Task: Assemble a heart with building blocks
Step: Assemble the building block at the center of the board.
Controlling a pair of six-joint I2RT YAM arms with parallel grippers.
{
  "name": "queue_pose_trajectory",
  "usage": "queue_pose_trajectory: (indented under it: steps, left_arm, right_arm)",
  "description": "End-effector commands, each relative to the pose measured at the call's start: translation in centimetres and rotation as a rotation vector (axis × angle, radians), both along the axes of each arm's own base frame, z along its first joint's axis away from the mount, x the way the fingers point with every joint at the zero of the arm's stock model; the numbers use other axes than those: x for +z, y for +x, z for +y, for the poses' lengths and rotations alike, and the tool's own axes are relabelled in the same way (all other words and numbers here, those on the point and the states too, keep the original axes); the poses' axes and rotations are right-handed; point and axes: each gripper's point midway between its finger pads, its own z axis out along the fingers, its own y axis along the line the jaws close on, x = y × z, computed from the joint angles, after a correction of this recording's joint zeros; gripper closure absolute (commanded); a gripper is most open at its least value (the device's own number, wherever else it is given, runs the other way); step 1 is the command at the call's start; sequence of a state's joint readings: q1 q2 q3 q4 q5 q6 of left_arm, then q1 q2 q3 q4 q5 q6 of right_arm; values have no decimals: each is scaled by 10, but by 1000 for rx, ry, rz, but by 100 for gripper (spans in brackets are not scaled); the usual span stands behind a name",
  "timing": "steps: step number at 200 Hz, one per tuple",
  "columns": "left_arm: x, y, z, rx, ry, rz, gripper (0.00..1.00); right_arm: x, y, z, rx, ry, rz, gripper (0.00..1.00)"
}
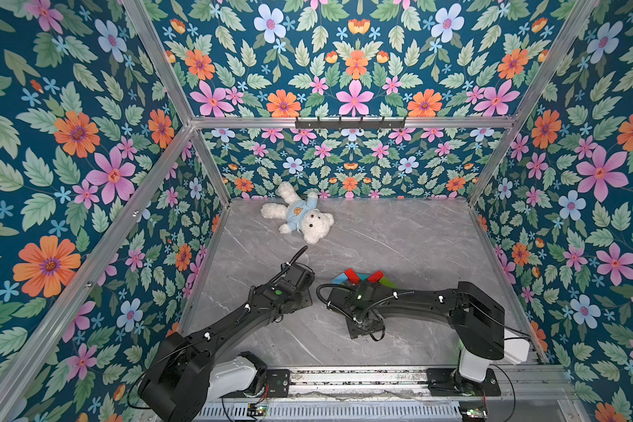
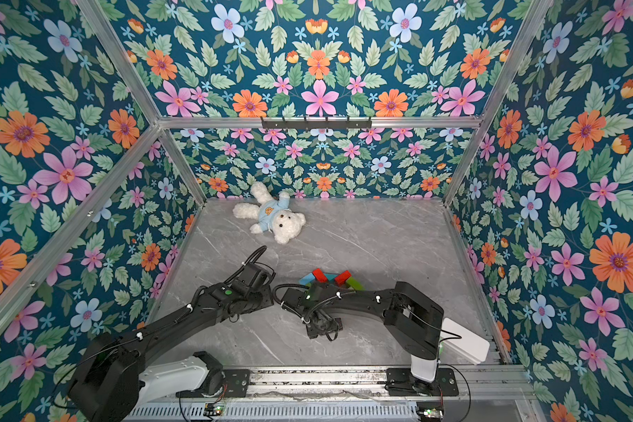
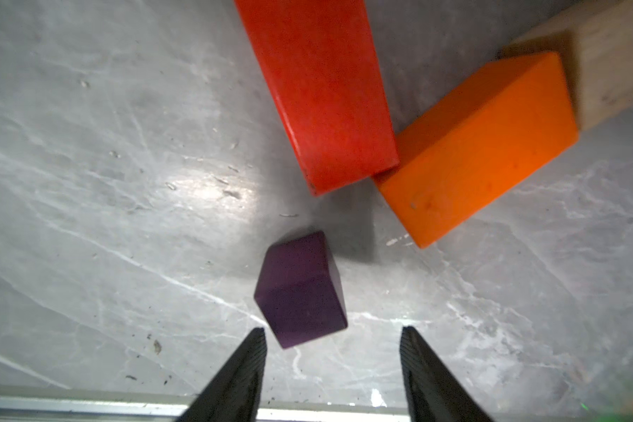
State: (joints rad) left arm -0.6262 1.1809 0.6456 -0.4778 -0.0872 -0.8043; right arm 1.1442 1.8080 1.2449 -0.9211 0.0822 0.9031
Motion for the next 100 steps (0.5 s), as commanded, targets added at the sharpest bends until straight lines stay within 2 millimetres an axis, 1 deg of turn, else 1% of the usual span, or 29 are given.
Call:
queue_pose_trajectory:
  steps: [1, 13, 22, 46, 76, 100]
  left_arm:
    - [5, 5, -1, -1, 2, -19, 44]
    - [5, 6, -1, -6, 5, -15, 44]
    - [5, 7, -1, -10, 11, -13, 44]
    - [7, 9, -2, -15, 15, -17, 44]
    - [7, 12, -3, -12, 11, -18, 44]
    - [7, 12, -3, -9, 12, -17, 44]
  right_arm:
    - [-2, -4, 6, -73, 31, 25, 46]
    - [-8, -6, 12, -80, 37, 48, 47]
    - [-11, -7, 8, -99, -1, 52, 47]
    - [-14, -8, 0, -136, -46, 53, 61]
    - [-15, -7, -2, -139, -47, 54, 65]
    - [-17, -3, -7, -150, -60, 47, 68]
